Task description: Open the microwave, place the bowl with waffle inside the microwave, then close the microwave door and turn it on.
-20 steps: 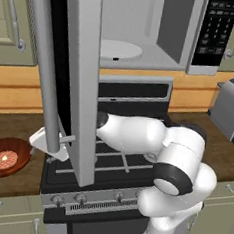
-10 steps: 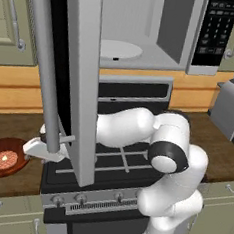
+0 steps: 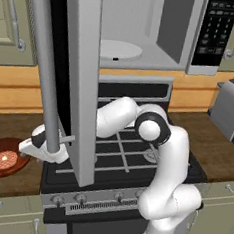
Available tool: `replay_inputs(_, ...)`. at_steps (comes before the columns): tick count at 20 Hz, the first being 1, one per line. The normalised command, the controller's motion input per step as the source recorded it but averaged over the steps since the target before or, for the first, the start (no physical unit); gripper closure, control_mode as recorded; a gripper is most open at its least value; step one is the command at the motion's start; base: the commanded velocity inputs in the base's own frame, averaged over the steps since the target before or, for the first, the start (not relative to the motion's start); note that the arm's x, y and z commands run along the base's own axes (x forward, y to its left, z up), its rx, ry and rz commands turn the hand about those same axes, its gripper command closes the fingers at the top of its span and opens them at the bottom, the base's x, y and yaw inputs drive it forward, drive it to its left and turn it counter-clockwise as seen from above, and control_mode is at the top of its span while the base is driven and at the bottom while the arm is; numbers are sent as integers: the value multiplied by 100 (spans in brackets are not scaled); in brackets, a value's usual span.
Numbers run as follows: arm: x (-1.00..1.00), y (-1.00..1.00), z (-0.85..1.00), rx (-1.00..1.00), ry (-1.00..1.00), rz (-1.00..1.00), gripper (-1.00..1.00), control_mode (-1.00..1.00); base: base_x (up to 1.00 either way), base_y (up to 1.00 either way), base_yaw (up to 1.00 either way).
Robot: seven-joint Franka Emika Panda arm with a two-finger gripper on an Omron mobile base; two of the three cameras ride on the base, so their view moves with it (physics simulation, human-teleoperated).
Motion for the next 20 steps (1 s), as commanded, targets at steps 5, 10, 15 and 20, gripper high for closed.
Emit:
replay_inputs(5,50,49,0,0,27,-14,-100,-100,0,0,0)
replay_inputs(10,19,26,-29,0,33,-3,-100,-100,0,0,0)
replay_inputs(15,0,17,-44,0,30,0,100,-100,0,0,0)
replay_inputs(20,-8,-18,-22,0,7,0,100,-100,0,0,0)
